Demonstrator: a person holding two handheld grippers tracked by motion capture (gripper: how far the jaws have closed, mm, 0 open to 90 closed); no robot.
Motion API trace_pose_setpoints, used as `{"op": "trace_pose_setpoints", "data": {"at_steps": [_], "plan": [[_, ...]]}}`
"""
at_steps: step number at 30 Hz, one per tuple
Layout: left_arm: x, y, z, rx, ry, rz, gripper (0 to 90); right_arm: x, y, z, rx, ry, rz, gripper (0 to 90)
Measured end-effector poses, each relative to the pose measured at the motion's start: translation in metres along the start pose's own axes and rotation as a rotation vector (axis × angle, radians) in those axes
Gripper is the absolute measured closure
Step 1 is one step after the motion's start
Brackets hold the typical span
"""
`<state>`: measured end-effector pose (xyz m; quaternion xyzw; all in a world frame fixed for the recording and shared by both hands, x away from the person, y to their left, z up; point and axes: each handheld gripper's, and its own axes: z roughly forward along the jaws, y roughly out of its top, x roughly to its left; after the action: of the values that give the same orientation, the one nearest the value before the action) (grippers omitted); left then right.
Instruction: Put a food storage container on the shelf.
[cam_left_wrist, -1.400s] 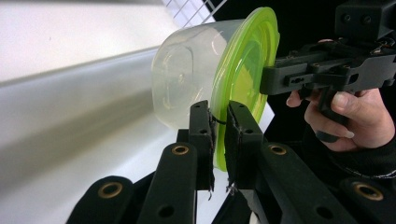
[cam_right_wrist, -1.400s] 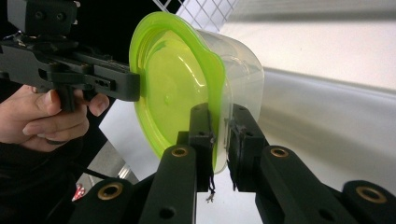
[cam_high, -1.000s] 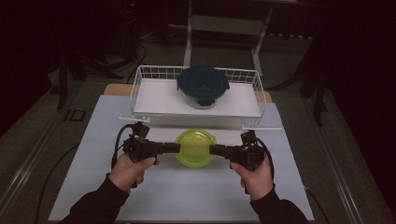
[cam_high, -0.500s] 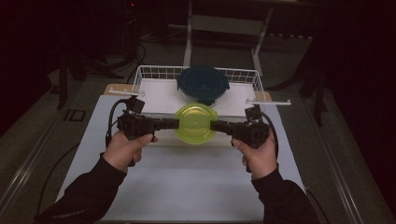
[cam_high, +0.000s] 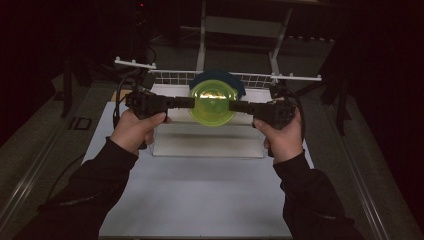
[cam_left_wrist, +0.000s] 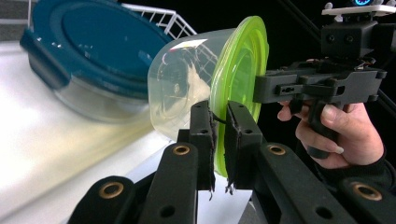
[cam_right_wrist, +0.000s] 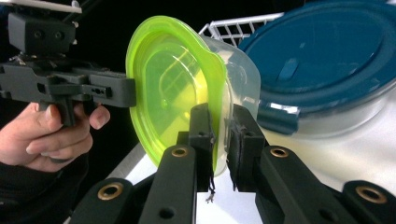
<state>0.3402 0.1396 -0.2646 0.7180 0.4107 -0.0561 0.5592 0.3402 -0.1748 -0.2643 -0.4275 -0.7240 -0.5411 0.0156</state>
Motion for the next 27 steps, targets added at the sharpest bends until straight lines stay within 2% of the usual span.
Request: {"op": "trace_pose_setpoints", "data": {"at_steps": [3,4,10,13,15,19,20,22,27], "plan": [[0.002,0.012,0.004,0.003,0.001,0.001,81.8,-0.003,0.01,0.0,-0.005,-0.007,0.003,80.9],[0.004,0.016,0.005,0.004,-0.004,-0.012,81.7,-0.005,0.013,0.0,-0.006,-0.01,0.001,81.0],[0.013,0.037,0.016,0.016,-0.006,-0.033,81.7,-0.016,0.029,0.002,-0.024,-0.02,0.036,80.9],[0.018,0.04,0.021,0.014,-0.011,-0.055,81.6,-0.02,0.034,0.004,-0.02,-0.034,0.038,80.9],[0.027,0.045,0.029,0.016,-0.013,-0.085,81.5,-0.028,0.04,0.008,-0.016,-0.05,0.057,80.8],[0.034,0.051,0.034,0.026,-0.006,-0.107,81.0,-0.034,0.045,0.012,-0.004,-0.054,0.077,80.7],[0.038,0.053,0.036,0.025,-0.003,-0.125,81.0,-0.035,0.046,0.013,0.002,-0.057,0.083,80.6],[0.041,0.055,0.038,0.029,-0.017,-0.141,80.9,-0.039,0.051,0.016,0.006,-0.065,0.1,80.2],[0.046,0.058,0.042,-0.009,-0.019,-0.158,79.2,-0.044,0.058,0.02,0.015,-0.07,0.121,78.2]]}}
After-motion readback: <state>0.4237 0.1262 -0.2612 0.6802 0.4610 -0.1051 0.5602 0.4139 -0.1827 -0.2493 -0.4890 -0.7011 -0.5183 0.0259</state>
